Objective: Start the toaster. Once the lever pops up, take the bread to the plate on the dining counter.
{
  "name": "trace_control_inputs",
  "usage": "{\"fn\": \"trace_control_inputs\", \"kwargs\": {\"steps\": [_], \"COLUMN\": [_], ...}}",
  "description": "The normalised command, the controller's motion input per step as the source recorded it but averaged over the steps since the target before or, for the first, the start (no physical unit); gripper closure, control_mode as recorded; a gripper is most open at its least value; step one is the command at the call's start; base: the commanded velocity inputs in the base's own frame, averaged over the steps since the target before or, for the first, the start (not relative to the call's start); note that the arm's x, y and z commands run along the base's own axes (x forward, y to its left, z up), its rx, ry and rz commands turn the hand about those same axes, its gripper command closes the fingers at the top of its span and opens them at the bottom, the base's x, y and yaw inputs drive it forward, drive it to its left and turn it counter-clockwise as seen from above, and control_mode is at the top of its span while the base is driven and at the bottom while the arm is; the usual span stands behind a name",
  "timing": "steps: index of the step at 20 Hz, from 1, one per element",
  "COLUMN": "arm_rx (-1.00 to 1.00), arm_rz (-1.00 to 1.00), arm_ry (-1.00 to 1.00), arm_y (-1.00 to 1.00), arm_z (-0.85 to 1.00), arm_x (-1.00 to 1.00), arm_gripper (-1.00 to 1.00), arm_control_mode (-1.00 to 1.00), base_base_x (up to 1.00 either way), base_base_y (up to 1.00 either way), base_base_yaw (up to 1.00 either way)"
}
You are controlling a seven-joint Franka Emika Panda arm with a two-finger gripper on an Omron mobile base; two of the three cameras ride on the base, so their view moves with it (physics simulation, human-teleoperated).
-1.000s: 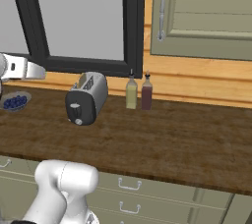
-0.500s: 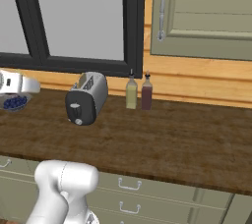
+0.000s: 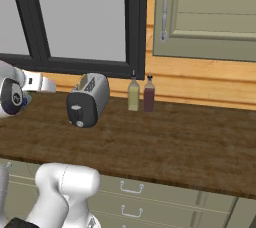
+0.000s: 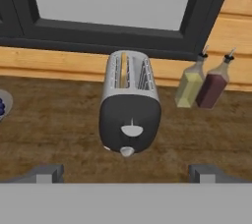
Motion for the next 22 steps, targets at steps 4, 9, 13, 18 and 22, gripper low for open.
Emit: {"fn": "trace_control_inputs", "kwargs": {"steps": [4, 9, 13, 18, 22], "arm_rx": [0.00, 0.00, 0.00, 0.00, 0.00], "arm_rz": [-0.03, -0.04, -0.04, -0.03, -0.03], "arm_ry": [0.08, 0.03, 0.00, 0.00, 0.00], "arm_y": [-0.05, -0.06, -0.02, 0.00, -0.01], "arm_z": [-0.12, -0.28, -0.31, -0.28, -0.30], "arm_x": [0.73, 0.59, 0.54, 0.59, 0.69], "arm_gripper": [-1.00, -1.00, -1.00, -1.00, -1.00], "arm_control_mode": [-1.00, -1.00, -1.00, -1.00, -1.00], "base_base_x": [0.00, 0.00, 0.00, 0.00, 0.00], "base_base_y": [0.00, 0.00, 0.00, 0.00, 0.00], "base_base_yaw": [0.00, 0.00, 0.00, 0.00, 0.00]}}
